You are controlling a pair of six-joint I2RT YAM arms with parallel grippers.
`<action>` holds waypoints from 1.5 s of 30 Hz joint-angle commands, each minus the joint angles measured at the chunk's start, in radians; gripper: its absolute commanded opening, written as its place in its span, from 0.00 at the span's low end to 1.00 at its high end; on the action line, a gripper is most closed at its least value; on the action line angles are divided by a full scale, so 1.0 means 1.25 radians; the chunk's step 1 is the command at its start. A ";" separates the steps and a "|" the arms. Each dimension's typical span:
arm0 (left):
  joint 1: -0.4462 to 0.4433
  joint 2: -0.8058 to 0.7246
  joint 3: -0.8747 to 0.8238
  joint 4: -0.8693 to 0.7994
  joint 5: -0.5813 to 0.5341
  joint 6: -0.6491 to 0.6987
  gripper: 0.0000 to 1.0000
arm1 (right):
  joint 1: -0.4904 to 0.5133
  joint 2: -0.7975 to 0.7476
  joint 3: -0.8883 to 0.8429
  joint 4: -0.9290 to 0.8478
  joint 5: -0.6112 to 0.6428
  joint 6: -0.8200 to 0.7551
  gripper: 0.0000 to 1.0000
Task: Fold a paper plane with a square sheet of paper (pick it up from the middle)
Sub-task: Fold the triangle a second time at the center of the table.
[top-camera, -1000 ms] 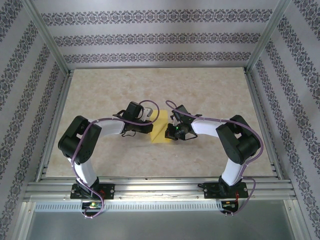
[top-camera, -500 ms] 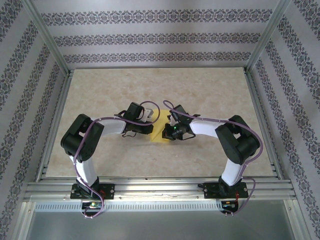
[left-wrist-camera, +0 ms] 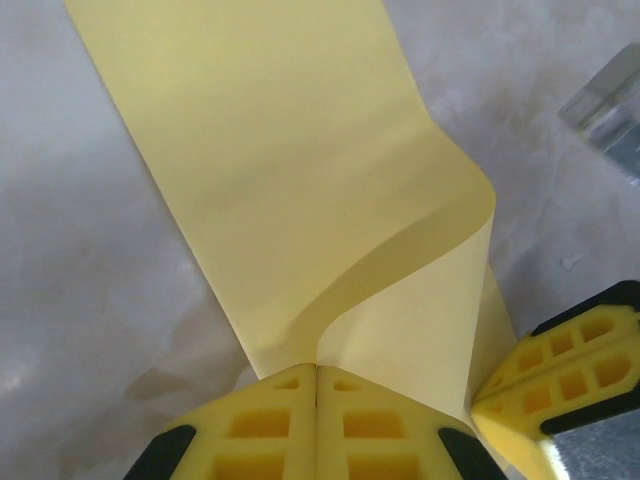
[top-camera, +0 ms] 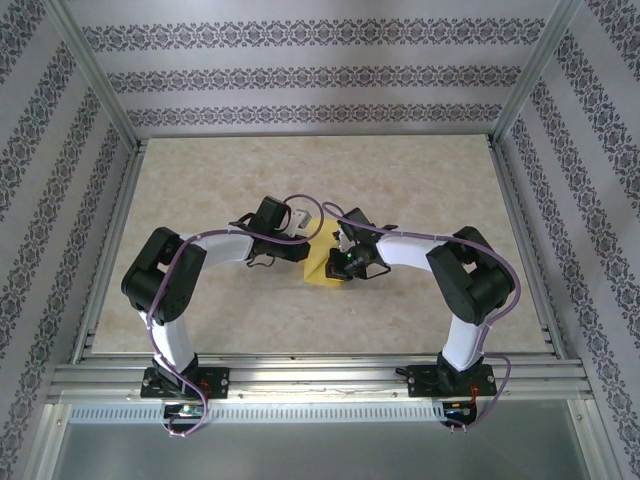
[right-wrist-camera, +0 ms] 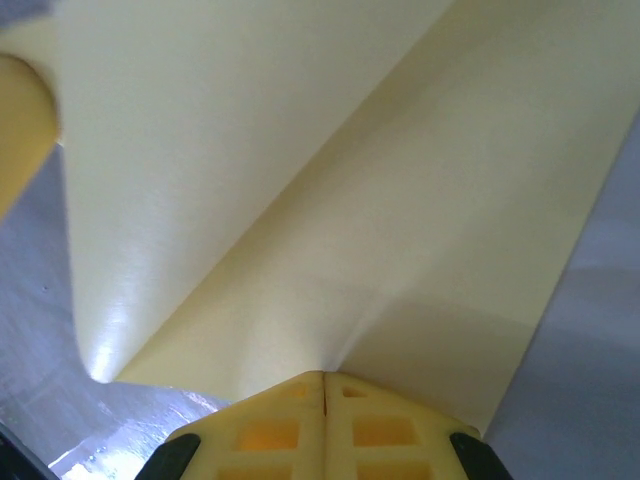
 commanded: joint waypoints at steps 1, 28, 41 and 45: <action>0.009 0.025 0.023 -0.028 0.001 0.028 0.00 | -0.011 0.018 0.004 -0.076 0.025 -0.038 0.00; 0.002 0.030 0.016 -0.010 0.042 0.006 0.01 | 0.017 -0.007 0.020 0.028 -0.006 0.042 0.04; -0.010 0.029 0.037 -0.027 0.076 0.020 0.01 | -0.014 0.017 -0.015 -0.040 0.000 -0.080 0.02; -0.026 0.038 0.066 -0.059 0.087 0.045 0.01 | -0.031 0.012 -0.023 -0.055 -0.045 -0.139 0.01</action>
